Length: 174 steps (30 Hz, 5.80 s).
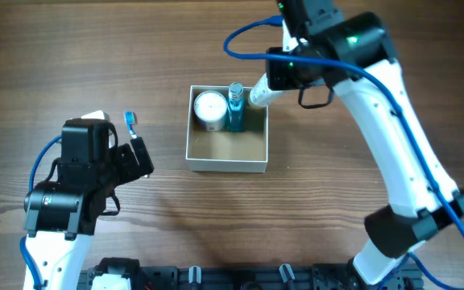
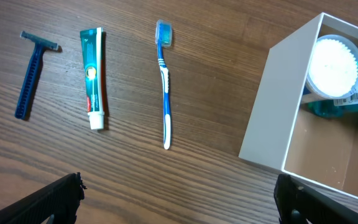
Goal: Pack container
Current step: 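Place the white-green tube upright in the box, release, then withdraw the right arm and grasp the blue toothbrush with the left gripper, then carry the toothbrush into the box and release it, then grasp the green toothpaste tube with the left gripper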
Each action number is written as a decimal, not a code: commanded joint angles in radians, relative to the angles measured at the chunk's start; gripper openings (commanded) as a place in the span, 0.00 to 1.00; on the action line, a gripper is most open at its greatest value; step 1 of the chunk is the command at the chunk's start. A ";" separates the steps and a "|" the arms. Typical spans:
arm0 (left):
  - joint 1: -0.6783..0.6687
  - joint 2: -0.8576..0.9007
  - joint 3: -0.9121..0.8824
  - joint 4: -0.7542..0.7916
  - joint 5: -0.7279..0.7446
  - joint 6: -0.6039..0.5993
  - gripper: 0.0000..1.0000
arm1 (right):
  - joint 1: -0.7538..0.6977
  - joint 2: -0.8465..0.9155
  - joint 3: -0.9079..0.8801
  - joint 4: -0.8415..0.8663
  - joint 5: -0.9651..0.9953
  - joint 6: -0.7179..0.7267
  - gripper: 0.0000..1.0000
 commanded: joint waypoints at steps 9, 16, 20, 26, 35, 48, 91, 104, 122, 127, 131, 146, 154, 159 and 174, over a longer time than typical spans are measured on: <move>-0.004 0.003 0.018 -0.001 -0.016 -0.016 1.00 | 0.002 0.160 0.021 0.047 0.019 0.019 0.04; -0.004 0.003 0.018 -0.001 -0.016 -0.016 1.00 | 0.002 0.230 0.021 0.106 0.019 0.022 0.04; -0.004 0.003 0.018 -0.001 -0.016 -0.016 1.00 | 0.009 0.232 0.019 0.120 0.019 0.023 0.04; -0.004 0.003 0.018 -0.002 -0.016 -0.016 1.00 | 0.039 0.291 0.019 0.121 0.019 0.023 0.04; -0.004 0.003 0.018 -0.002 -0.016 -0.016 1.00 | 0.039 0.297 0.019 0.114 0.015 0.019 0.47; -0.004 0.003 0.018 -0.004 -0.016 -0.016 1.00 | 0.014 -0.076 0.039 0.138 0.172 -0.229 0.61; 0.122 0.984 0.188 0.267 0.101 -0.026 0.99 | -0.585 -0.668 -1.106 0.401 -0.034 -0.086 1.00; 0.120 0.992 0.188 0.259 0.104 -0.027 0.15 | -0.585 -0.668 -1.106 0.401 -0.034 -0.087 1.00; -0.040 0.521 0.276 0.264 0.074 0.318 0.04 | -0.585 -0.668 -1.106 0.405 -0.034 -0.086 1.00; -0.415 0.370 0.275 0.270 0.086 0.710 0.04 | -0.585 -0.668 -1.106 0.408 -0.034 -0.087 1.00; -0.571 0.475 0.274 0.263 0.085 0.742 0.04 | -0.585 -0.668 -1.106 0.409 -0.034 -0.087 1.00; -0.525 0.731 0.270 0.277 0.067 0.864 0.04 | -0.585 -0.668 -1.106 0.411 -0.034 -0.087 1.00; -0.508 0.736 0.270 0.277 0.105 0.855 0.04 | -0.585 -0.668 -1.106 0.411 -0.034 -0.087 1.00; -0.509 0.759 0.270 0.274 0.105 0.837 0.19 | -0.585 -0.668 -1.106 0.411 -0.034 -0.087 1.00; -0.001 0.298 0.307 0.002 -0.082 0.133 1.00 | -0.585 -0.668 -1.106 0.413 -0.034 -0.090 1.00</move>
